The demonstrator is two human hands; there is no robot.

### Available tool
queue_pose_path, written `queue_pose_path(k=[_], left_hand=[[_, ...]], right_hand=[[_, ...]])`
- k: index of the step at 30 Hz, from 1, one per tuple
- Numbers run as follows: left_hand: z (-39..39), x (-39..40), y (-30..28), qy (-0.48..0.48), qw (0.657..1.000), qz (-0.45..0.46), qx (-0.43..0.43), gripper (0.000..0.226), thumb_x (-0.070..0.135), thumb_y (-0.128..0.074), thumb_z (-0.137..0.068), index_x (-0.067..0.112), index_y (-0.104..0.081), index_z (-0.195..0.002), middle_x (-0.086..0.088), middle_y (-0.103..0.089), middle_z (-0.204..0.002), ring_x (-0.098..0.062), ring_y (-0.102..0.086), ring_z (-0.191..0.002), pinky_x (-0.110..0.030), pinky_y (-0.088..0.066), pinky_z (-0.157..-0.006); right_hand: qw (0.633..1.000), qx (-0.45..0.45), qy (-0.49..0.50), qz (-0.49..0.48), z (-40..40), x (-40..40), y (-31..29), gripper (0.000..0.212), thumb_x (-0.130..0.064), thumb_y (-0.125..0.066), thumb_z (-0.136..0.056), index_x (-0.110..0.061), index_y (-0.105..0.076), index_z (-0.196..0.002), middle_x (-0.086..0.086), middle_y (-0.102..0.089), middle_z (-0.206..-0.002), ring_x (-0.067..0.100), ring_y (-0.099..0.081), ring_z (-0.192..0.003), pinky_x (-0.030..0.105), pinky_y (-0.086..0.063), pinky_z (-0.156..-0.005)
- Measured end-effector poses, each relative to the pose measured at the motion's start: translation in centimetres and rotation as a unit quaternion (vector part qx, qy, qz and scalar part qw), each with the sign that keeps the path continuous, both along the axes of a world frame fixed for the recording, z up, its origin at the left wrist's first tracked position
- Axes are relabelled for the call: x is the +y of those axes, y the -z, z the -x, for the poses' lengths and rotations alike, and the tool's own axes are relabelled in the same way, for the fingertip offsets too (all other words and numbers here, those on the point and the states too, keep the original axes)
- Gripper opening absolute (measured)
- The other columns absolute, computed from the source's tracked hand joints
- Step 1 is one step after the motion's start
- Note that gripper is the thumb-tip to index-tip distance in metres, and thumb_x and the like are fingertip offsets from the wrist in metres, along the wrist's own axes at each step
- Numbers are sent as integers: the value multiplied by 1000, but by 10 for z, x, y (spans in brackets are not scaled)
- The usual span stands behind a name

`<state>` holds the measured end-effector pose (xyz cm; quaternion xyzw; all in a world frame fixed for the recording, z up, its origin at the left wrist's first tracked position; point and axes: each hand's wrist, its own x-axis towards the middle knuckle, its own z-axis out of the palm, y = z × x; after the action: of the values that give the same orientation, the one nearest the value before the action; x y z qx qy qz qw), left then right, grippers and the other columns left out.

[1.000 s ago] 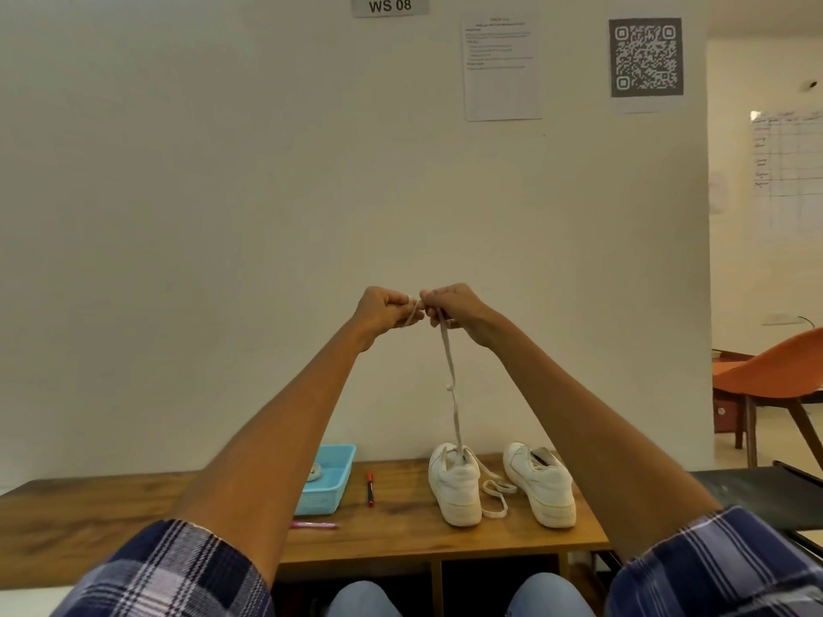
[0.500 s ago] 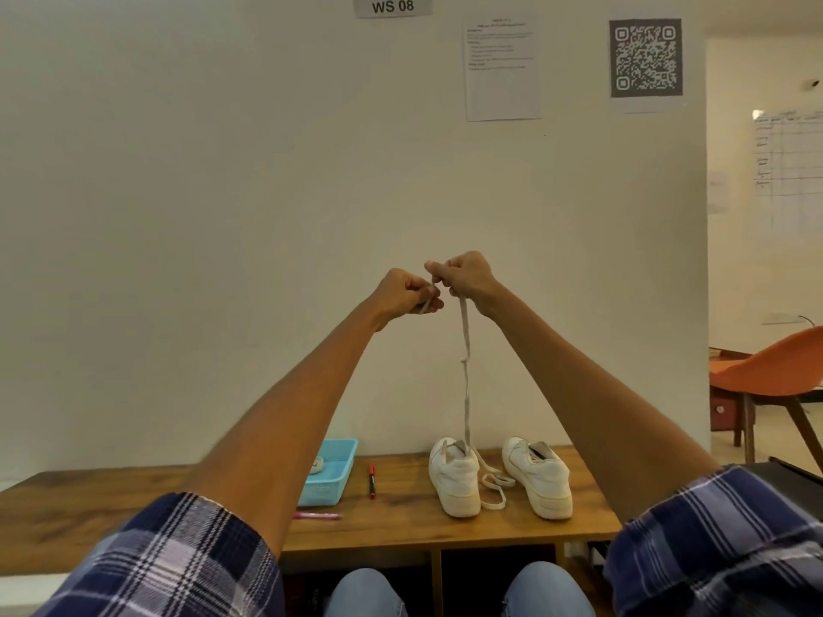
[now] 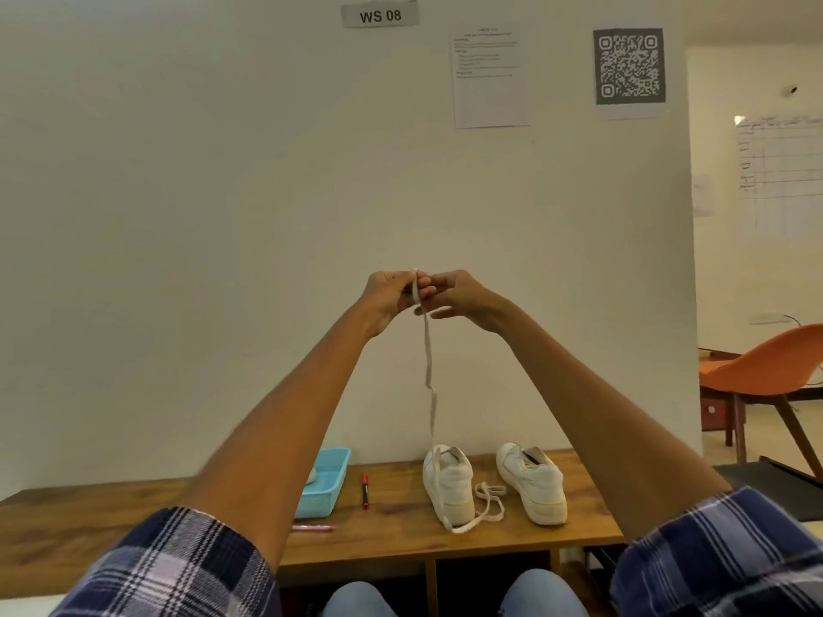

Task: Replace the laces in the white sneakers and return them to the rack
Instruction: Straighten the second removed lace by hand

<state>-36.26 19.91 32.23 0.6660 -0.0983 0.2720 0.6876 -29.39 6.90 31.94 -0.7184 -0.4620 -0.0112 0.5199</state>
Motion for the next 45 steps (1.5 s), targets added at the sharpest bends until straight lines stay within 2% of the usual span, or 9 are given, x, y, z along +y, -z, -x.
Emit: queue_pose_path(k=[10, 17, 21, 24, 29, 34, 37, 41, 45], left_hand=[[-7, 1, 2, -83, 996, 24, -32, 18, 5, -48, -96, -3, -64, -92, -11, -69, -86, -16, -69, -70, -21, -58, -69], [-7, 26, 12, -191, 966, -162, -63, 21, 7, -49, -95, -5, -66, -95, -15, -67, -88, -14, -64, -70, -23, -57, -73], [-9, 26, 23, -180, 949, -251, -57, 24, 10, -54, -94, 0, -67, -76, -10, -62, -70, -7, -60, -59, -34, -57, -77], [-7, 22, 27, -137, 962, -232, -55, 24, 10, -51, -96, -7, -68, -93, -13, -67, -82, -3, -67, -61, -19, -57, -70], [-9, 20, 32, -108, 955, -277, -25, 26, 13, -52, -96, -9, -66, -103, -20, -70, -92, -4, -68, -62, -23, -58, -75], [-3, 13, 25, -50, 981, -186, -7, 26, 12, -55, -94, -10, -66, -101, -8, -70, -76, -11, -70, -64, -22, -58, -71], [-2, 10, 19, -34, 996, -80, -24, 24, 8, -54, -94, -12, -65, -99, -4, -71, -67, -14, -69, -61, -23, -58, -71], [0, 9, 9, -23, 999, 22, -29, 21, 8, -56, -92, -10, -66, -97, -6, -70, -65, -15, -68, -58, -24, -59, -70], [2, 11, 6, -49, 998, 17, -19, 18, 13, -58, -92, 3, -69, -84, -5, -72, -69, -14, -69, -62, -23, -57, -60]], right_hand=[[996, -11, 0, 85, 5, 16, 20, 20, -11, -44, -99, -6, -63, -99, 3, -69, -81, 13, -69, -71, 32, -51, -84], [992, -8, -49, 115, 18, 17, 3, 30, -19, -39, -101, -10, -62, -86, 3, -64, -74, 17, -66, -70, 36, -53, -86], [999, 36, -1, -3, 20, 21, -5, 32, -17, -41, -100, -9, -58, -74, 2, -52, -61, 15, -50, -54, 26, -53, -64], [995, 81, 47, -42, 16, 21, -5, 33, -19, -42, -99, -9, -56, -70, 1, -46, -55, 13, -40, -48, 21, -43, -50], [993, 81, 82, -27, 10, 19, -4, 35, -21, -46, -97, -11, -56, -66, -2, -44, -52, 11, -34, -43, 18, -37, -42], [989, 53, 118, -77, 1, 18, -2, 36, -27, -56, -93, -8, -57, -63, 3, -48, -58, 14, -38, -47, 20, -38, -46], [987, -41, 156, -28, -7, 18, 6, 11, -14, -63, -88, -5, -63, -81, 9, -61, -78, 20, -56, -66, 28, -50, -65], [999, -17, 35, -9, -3, 19, 13, 25, -1, -59, -86, -7, -62, -110, 9, -65, -101, 16, -62, -90, 26, -51, -81], [998, 25, -53, -3, 3, 28, 18, 17, -4, -59, -88, -9, -63, -104, 3, -70, -96, 18, -67, -95, 39, -48, -93]])
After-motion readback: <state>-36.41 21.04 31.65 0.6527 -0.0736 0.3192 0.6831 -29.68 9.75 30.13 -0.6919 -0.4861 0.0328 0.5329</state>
